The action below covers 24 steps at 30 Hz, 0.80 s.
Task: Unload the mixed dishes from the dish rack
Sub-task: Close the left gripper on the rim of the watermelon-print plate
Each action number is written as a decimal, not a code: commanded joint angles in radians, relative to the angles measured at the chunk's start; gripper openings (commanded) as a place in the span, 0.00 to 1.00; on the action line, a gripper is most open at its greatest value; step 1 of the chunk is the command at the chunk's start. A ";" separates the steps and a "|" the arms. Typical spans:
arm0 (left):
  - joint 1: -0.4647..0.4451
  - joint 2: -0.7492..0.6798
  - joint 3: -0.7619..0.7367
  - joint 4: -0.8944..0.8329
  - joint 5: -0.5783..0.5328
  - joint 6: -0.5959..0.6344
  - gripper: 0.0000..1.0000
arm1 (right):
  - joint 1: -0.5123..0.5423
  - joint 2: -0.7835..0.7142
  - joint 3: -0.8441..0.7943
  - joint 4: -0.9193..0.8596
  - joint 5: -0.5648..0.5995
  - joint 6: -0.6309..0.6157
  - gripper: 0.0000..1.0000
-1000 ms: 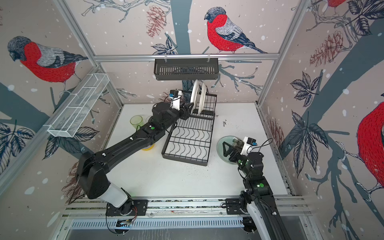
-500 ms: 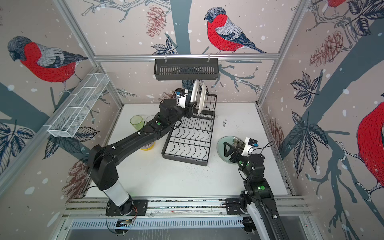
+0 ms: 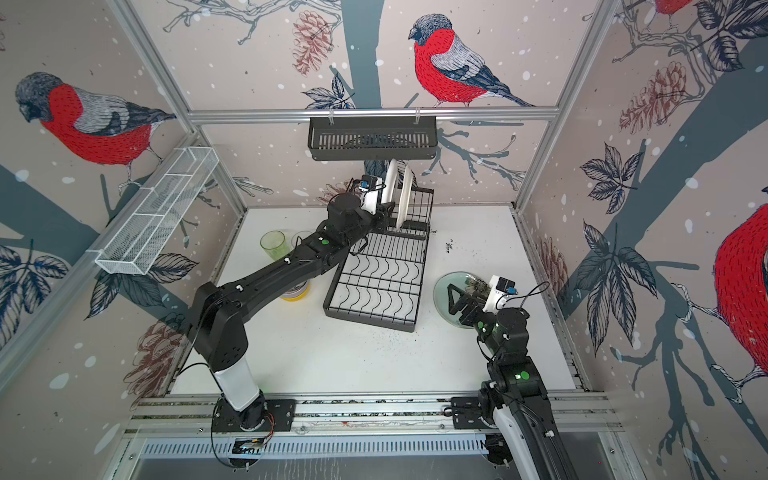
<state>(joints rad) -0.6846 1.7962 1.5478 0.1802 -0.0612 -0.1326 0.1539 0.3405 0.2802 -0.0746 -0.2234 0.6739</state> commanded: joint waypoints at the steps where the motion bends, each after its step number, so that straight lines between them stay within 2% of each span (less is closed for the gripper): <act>1: 0.002 0.011 0.022 -0.011 -0.015 0.023 0.36 | 0.000 -0.002 -0.001 0.006 0.019 -0.012 1.00; 12: 0.002 0.011 0.026 0.001 -0.028 0.036 0.35 | -0.002 -0.003 0.005 -0.012 0.034 -0.007 1.00; 18: 0.002 0.015 0.036 -0.005 -0.031 0.041 0.25 | -0.004 -0.005 0.010 -0.024 0.038 -0.002 1.00; 23: 0.002 0.019 0.046 -0.016 -0.033 0.046 0.25 | -0.005 -0.006 0.013 -0.031 0.041 -0.002 1.00; 24: 0.002 0.019 0.048 -0.016 -0.032 0.046 0.21 | -0.005 -0.006 0.013 -0.034 0.043 -0.003 1.00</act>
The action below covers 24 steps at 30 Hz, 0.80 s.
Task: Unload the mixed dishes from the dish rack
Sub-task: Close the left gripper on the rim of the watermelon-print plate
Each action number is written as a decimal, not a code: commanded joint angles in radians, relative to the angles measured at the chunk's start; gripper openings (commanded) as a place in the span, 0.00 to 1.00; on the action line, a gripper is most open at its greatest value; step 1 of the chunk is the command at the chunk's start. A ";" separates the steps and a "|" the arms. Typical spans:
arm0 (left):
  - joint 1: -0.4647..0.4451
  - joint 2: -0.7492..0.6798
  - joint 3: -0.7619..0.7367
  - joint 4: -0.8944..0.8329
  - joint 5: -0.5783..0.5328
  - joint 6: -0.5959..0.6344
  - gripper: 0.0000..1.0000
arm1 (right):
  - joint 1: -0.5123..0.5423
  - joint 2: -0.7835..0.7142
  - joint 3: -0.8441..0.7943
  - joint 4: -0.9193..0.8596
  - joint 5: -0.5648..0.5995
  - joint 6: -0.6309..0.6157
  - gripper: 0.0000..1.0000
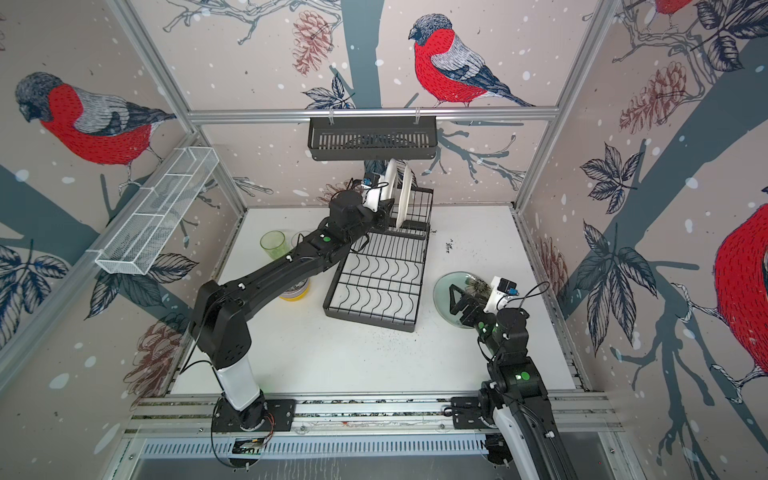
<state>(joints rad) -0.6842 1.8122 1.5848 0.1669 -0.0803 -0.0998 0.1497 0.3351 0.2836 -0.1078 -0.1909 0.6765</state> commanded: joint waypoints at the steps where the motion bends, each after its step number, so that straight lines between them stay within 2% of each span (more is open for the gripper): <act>1: 0.002 0.004 0.012 -0.004 -0.014 0.015 0.16 | 0.000 -0.002 0.009 -0.002 0.011 -0.006 0.99; 11: 0.002 0.016 0.030 -0.035 -0.009 0.011 0.11 | -0.006 -0.004 0.009 -0.012 0.033 -0.010 0.99; 15: 0.002 0.007 0.031 -0.038 -0.015 0.000 0.01 | -0.008 -0.004 0.009 -0.007 0.034 -0.010 1.00; 24: 0.000 -0.047 0.037 -0.030 -0.069 0.005 0.00 | -0.016 0.001 0.029 -0.015 0.041 -0.010 1.00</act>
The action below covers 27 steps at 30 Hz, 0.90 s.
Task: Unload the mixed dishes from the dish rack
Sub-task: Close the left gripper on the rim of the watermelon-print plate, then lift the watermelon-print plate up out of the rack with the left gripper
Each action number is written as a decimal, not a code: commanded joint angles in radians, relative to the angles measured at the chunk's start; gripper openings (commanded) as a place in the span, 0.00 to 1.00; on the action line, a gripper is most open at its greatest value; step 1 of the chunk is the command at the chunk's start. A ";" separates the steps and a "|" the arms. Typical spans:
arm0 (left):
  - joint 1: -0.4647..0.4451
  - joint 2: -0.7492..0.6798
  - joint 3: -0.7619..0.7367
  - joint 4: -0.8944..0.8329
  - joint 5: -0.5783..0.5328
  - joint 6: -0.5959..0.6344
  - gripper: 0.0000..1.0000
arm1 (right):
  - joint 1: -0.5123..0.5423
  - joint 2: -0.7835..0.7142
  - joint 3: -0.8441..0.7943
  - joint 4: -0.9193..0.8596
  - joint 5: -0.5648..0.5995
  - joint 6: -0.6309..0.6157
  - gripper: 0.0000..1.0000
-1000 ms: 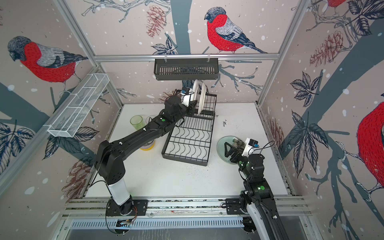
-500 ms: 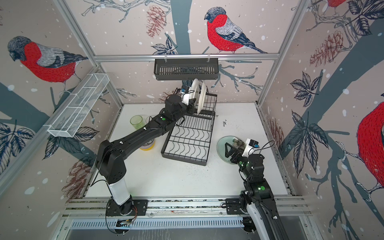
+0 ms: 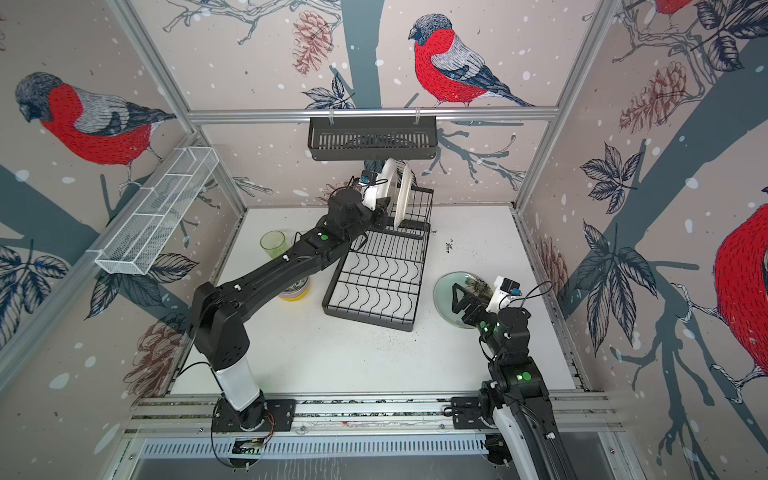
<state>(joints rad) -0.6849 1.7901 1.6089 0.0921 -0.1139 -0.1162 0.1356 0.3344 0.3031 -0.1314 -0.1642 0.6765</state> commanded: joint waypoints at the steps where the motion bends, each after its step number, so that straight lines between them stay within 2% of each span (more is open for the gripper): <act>1: 0.000 -0.029 0.013 0.047 -0.034 0.024 0.00 | -0.003 0.002 0.009 0.007 0.017 -0.011 1.00; 12: -0.002 -0.057 0.027 0.089 0.009 0.044 0.00 | -0.020 0.002 0.030 -0.055 0.018 0.000 1.00; 27: -0.024 -0.106 0.026 0.110 -0.081 0.117 0.00 | -0.025 0.002 0.033 -0.079 -0.034 0.039 1.00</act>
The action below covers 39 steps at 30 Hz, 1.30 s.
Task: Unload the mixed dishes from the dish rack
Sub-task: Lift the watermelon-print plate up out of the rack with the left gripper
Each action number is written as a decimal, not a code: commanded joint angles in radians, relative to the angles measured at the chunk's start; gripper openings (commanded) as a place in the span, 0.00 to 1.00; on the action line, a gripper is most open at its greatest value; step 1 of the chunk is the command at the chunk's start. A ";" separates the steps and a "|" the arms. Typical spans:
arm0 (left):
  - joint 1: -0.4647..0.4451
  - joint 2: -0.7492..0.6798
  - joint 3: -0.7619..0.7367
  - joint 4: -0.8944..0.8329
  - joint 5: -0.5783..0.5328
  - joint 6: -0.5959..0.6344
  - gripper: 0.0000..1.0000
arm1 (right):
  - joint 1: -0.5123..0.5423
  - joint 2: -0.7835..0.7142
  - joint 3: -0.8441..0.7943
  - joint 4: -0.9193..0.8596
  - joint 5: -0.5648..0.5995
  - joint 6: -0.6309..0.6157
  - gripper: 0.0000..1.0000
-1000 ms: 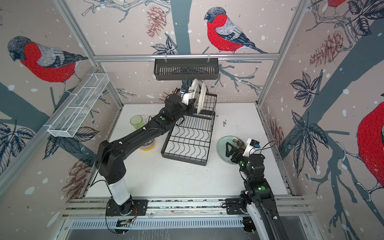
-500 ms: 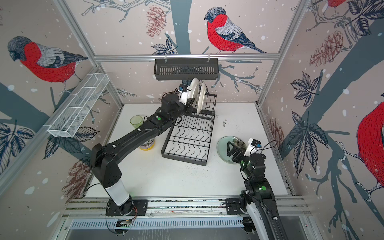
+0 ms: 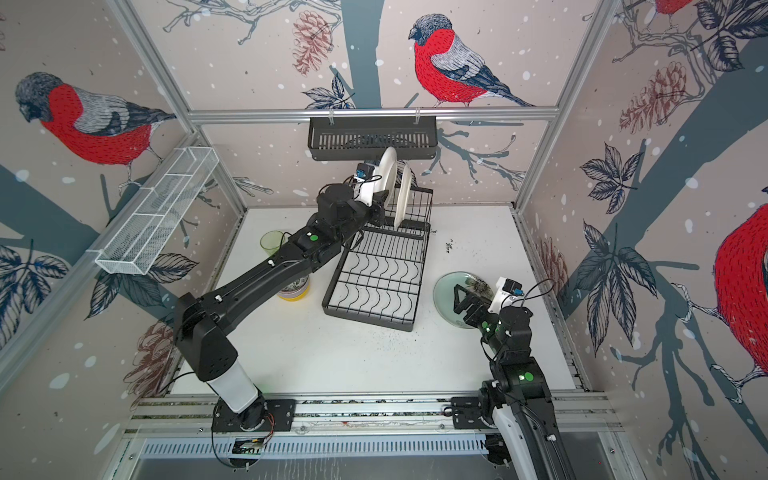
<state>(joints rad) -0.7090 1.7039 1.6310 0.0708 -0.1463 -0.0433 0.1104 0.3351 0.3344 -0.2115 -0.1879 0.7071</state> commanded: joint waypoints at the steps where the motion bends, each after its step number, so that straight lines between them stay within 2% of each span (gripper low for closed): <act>1: 0.000 -0.027 0.000 0.133 -0.050 0.046 0.00 | 0.000 0.001 0.000 0.002 -0.012 0.010 0.99; 20: -0.028 -0.119 -0.090 0.182 -0.107 0.085 0.00 | -0.003 0.016 0.001 0.020 -0.033 0.014 1.00; 33: -0.097 -0.283 -0.257 0.244 -0.184 0.076 0.00 | -0.004 0.062 0.017 0.022 -0.054 -0.001 1.00; 39: -0.111 -0.352 -0.318 0.250 -0.185 0.050 0.00 | -0.005 0.085 0.025 0.029 -0.065 -0.001 1.00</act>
<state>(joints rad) -0.8200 1.3857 1.3251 0.1535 -0.3138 0.0219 0.1055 0.4126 0.3477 -0.2081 -0.2356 0.7105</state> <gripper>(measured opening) 0.155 0.995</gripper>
